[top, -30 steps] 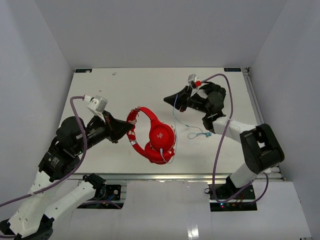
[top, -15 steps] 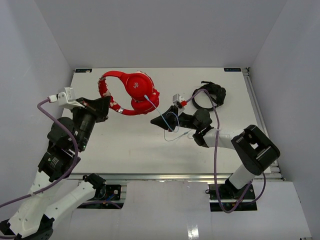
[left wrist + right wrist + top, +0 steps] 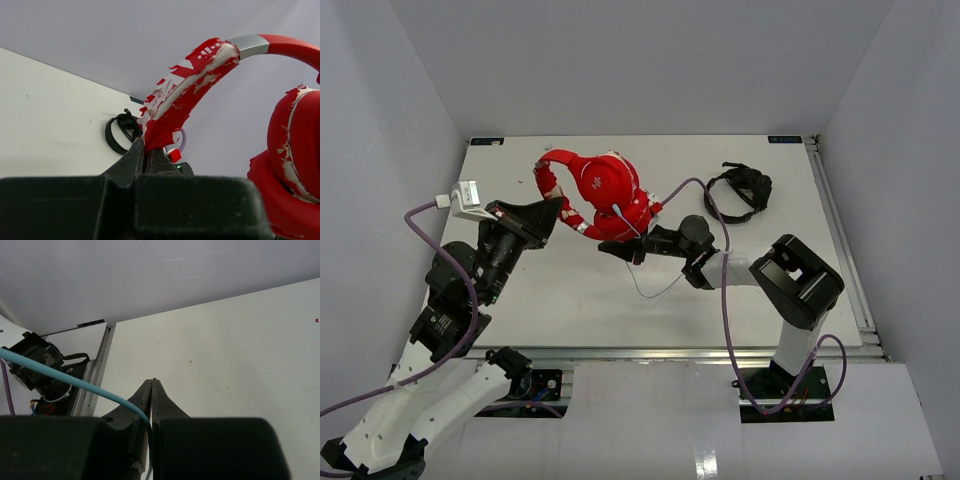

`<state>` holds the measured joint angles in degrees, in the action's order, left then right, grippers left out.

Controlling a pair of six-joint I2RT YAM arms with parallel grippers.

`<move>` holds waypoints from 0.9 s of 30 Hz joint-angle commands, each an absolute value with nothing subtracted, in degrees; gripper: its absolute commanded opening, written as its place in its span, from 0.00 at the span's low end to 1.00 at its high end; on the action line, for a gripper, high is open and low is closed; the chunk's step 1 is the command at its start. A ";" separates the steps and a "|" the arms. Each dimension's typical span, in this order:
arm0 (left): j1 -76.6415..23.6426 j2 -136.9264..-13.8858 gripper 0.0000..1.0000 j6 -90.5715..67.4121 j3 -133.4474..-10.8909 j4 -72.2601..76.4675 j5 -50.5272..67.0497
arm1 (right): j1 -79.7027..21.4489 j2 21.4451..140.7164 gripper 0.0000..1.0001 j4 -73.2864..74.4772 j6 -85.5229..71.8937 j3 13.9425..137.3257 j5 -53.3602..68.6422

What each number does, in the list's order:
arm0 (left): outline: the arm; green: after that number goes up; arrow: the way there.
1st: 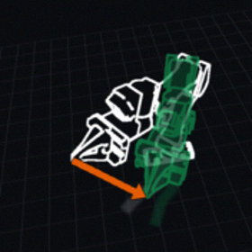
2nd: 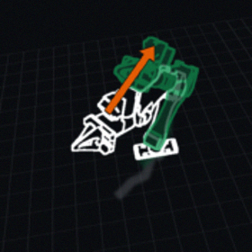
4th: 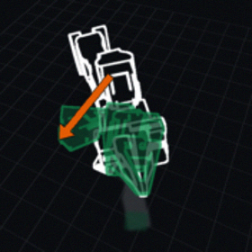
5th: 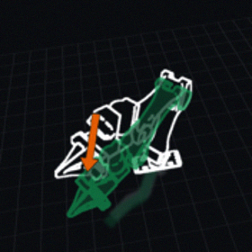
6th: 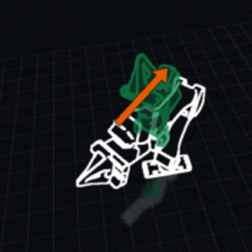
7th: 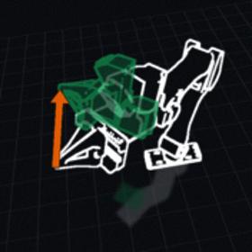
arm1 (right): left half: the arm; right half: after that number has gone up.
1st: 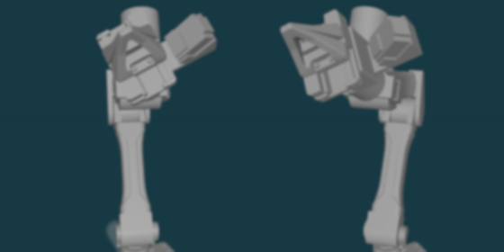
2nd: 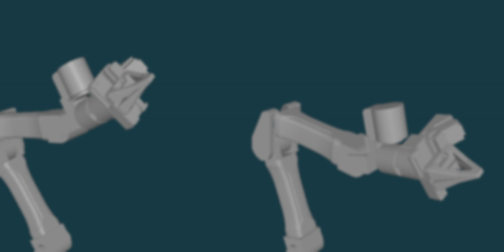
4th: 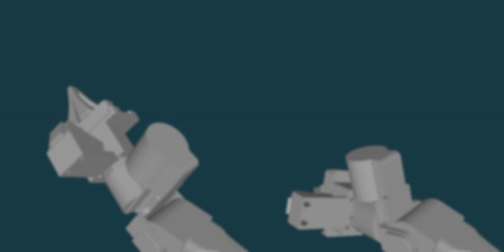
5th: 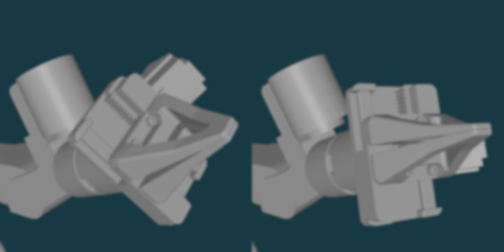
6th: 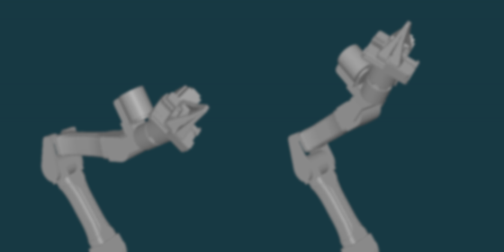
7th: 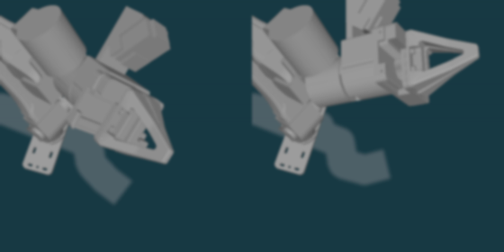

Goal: Wrap the headphones

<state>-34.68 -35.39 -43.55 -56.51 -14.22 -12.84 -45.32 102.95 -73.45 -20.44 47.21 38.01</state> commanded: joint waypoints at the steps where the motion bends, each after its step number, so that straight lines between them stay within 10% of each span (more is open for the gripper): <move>1: -34.80 -33.14 0.00 -45.62 -55.09 -4.21 -12.48 | -47.75 103.90 0.08 -73.24 -17.35 50.15 36.38; 14: -34.80 -35.10 0.00 -42.76 -52.34 -0.53 -15.33 | -53.03 105.26 0.08 -64.37 -9.76 54.17 33.35; 27: -34.80 -36.19 0.00 -43.92 -56.85 -11.57 29.57 | -46.88 103.51 0.08 -55.05 -3.74 55.88 32.04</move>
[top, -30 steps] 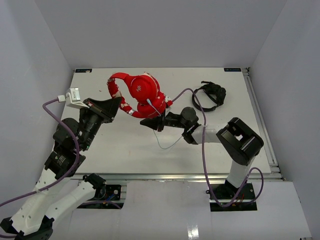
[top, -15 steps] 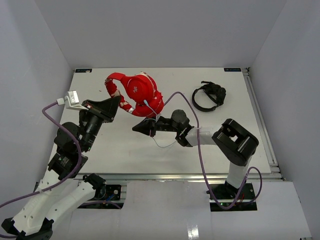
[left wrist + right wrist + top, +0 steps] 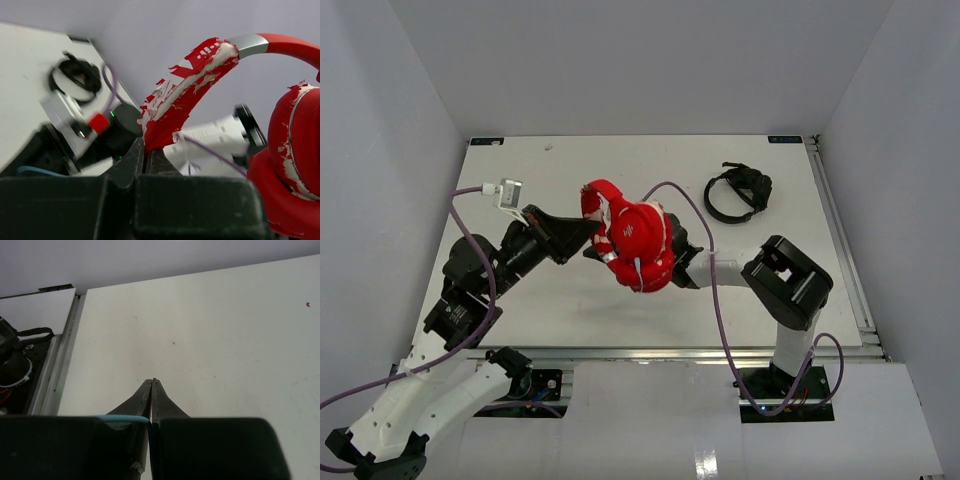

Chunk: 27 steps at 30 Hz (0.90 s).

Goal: Wrap the headphones

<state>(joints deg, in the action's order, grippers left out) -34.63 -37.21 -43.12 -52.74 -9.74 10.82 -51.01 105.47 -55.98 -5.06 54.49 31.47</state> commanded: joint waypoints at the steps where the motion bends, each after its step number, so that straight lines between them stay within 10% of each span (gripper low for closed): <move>1: -34.80 -35.92 0.00 -42.94 -57.08 -13.11 30.19 | -45.49 102.88 0.08 -55.10 -4.06 55.61 33.29; 9: -34.80 -39.80 0.00 -27.17 -60.14 -28.23 40.27 | -35.12 100.52 0.08 -46.59 -5.72 60.73 44.26; 27: -35.18 -55.46 0.00 -14.57 -59.86 -42.87 -0.77 | -31.62 95.67 0.08 -5.96 12.60 81.55 35.51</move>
